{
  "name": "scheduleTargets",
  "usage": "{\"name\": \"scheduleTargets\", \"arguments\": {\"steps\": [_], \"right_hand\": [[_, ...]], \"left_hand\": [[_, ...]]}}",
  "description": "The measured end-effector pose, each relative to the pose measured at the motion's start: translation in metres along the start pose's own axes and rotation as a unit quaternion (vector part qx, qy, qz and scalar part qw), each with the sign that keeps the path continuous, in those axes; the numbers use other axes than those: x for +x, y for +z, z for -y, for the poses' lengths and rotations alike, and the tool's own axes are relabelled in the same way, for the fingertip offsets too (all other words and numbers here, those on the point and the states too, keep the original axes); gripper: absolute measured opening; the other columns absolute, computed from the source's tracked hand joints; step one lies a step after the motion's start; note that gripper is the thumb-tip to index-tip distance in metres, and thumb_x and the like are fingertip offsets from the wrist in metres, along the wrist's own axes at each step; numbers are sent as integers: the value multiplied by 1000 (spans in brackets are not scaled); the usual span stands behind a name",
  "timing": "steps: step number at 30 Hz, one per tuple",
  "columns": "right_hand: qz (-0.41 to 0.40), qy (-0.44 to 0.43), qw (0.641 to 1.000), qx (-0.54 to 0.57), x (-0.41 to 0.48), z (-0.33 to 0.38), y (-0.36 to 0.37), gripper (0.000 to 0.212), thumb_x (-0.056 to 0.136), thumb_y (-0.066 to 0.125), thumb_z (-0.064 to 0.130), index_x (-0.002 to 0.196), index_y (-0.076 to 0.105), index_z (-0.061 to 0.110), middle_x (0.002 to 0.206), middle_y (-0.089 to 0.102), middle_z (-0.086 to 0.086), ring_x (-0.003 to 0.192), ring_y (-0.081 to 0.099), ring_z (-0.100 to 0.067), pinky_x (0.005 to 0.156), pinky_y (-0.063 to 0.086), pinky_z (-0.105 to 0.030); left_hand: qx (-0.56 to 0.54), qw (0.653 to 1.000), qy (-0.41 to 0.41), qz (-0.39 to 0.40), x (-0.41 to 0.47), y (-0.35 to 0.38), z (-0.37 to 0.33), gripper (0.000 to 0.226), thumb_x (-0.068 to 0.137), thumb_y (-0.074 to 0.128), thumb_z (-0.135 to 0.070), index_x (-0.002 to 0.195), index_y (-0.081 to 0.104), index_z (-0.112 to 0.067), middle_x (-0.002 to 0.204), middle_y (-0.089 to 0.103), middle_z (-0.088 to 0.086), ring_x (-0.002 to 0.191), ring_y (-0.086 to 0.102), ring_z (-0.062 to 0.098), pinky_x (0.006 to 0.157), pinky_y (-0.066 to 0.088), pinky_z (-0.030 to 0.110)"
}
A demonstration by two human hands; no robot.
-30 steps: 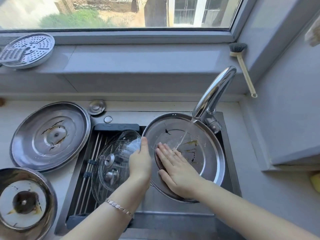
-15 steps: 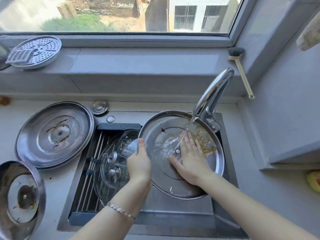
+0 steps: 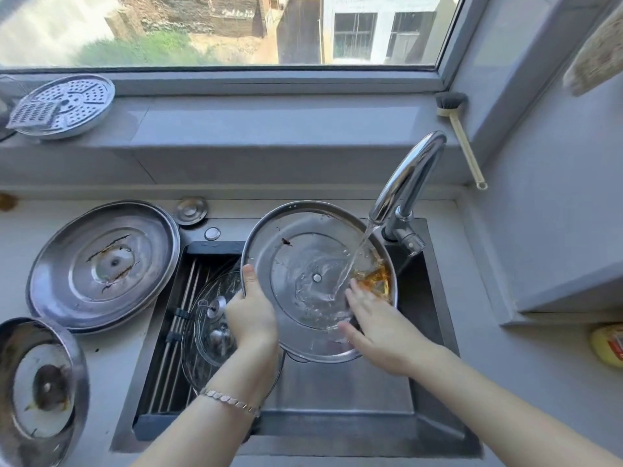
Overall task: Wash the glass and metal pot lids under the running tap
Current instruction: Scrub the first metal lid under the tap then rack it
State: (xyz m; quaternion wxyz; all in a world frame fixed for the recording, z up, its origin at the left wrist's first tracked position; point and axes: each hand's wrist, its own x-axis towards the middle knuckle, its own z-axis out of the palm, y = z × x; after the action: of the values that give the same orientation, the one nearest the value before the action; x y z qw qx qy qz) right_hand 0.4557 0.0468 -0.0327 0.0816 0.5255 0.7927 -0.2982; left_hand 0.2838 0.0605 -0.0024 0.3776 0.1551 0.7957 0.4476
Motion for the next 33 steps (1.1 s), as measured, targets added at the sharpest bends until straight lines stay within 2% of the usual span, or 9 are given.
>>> {"name": "scheduleTargets", "arguments": {"steps": [5,10,13,15,19,24,28,31,33], "right_hand": [[57,-113,992,-5,-18,25,13,100,66,-11,69,149,-5,14,146,-25,6,135,-23,-4,111,-14,-21],[-9,73,997,-2,2,-2,-1,74,94,13,57,148,-6,11,156,-14,-6,144,-13,-16,115,-8,-29],[-7,-34,999,-15,3,26,8,76,89,7,61,148,-10,15,150,-25,1,142,-20,-14,116,-11,-31],[-11,-88,996,-29,7,33,13,90,74,-8,68,148,-9,18,146,-28,4,141,-22,-11,115,-14,-29],[-89,46,995,14,26,4,4,78,88,7,63,149,-6,15,155,-18,1,142,-18,-12,118,-5,-34],[-64,-94,993,-40,23,29,16,74,87,1,59,148,-7,19,146,-24,7,137,-23,-7,116,-14,-30],[-92,27,995,-10,34,13,4,66,97,19,49,148,-10,18,151,-22,6,141,-16,-10,110,-13,-28],[-83,-103,991,-16,34,35,17,70,90,3,54,149,-4,17,148,-20,7,138,-21,-7,112,-15,-27],[-78,-117,990,-8,36,35,16,76,85,-2,62,149,-2,20,147,-19,9,138,-20,-4,116,-11,-30]], "left_hand": [[-10,1000,8,-11,4,1,-2,55,90,41,-56,58,44,-11,62,47,2,59,44,18,71,37,32],[14,1000,8,26,-4,-1,2,56,92,36,-53,64,47,-7,65,43,2,76,40,24,71,31,30],[49,997,-9,62,-14,1,9,66,92,33,-55,94,59,6,88,60,12,88,51,28,84,41,32],[65,996,-19,65,-16,0,14,61,93,33,-54,89,56,2,95,60,14,89,52,28,82,40,33],[43,994,-50,91,-16,1,22,62,91,35,-57,67,54,-3,88,64,16,87,61,32,88,49,40],[71,992,-41,93,-22,1,22,65,93,37,-52,96,61,9,92,53,11,99,56,30,89,42,36],[71,991,-45,107,-25,3,24,58,93,35,-52,65,52,-3,80,57,11,80,51,24,74,39,32],[82,989,-47,118,-28,6,24,61,94,37,-48,100,64,7,98,62,16,90,55,27,79,40,30],[77,988,-56,120,-27,5,25,61,94,37,-49,102,64,6,101,64,18,95,58,28,81,42,31]]}}
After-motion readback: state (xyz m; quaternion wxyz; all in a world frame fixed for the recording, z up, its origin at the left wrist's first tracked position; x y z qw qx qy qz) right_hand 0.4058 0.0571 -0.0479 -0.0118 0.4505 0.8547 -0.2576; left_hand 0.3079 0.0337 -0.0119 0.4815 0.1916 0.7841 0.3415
